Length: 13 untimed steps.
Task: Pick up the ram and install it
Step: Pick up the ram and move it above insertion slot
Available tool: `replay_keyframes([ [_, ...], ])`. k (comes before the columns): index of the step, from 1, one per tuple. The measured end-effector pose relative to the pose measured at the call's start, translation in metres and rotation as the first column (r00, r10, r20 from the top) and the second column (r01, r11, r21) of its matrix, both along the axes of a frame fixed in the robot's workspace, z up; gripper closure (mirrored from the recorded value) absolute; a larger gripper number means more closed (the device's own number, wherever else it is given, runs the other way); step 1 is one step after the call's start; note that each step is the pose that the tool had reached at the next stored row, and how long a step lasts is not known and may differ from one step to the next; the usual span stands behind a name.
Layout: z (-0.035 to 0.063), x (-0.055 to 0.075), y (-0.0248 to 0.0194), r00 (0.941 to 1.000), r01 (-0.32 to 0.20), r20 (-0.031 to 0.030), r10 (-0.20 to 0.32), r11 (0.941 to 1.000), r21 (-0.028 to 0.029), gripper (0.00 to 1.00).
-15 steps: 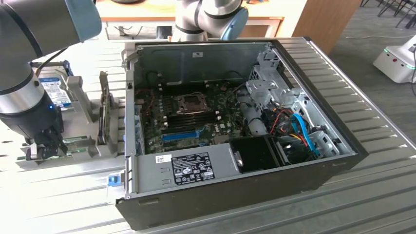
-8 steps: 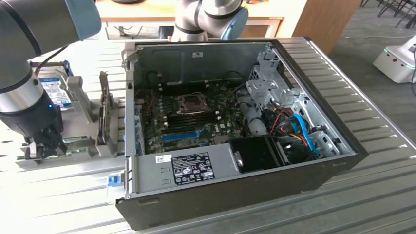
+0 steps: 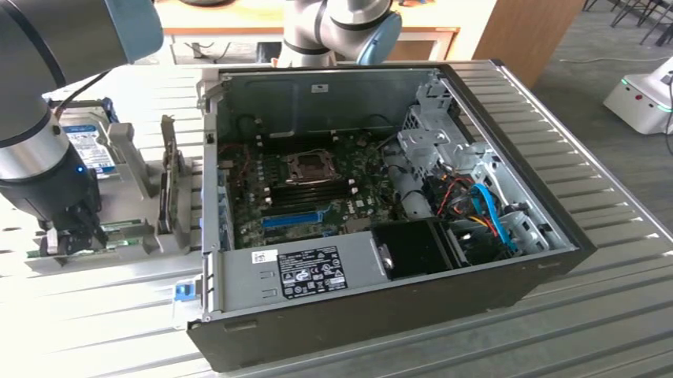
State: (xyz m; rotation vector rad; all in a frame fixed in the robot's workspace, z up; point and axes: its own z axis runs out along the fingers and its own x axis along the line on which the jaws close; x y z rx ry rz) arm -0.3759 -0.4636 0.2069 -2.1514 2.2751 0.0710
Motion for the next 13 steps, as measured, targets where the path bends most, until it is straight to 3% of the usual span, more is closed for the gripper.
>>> replay_keyframes([
  [13, 0.0046, 0.0001, 0.0, 1.0, -0.009, -0.0002, 0.009, 1.0, -0.0001, 0.88],
])
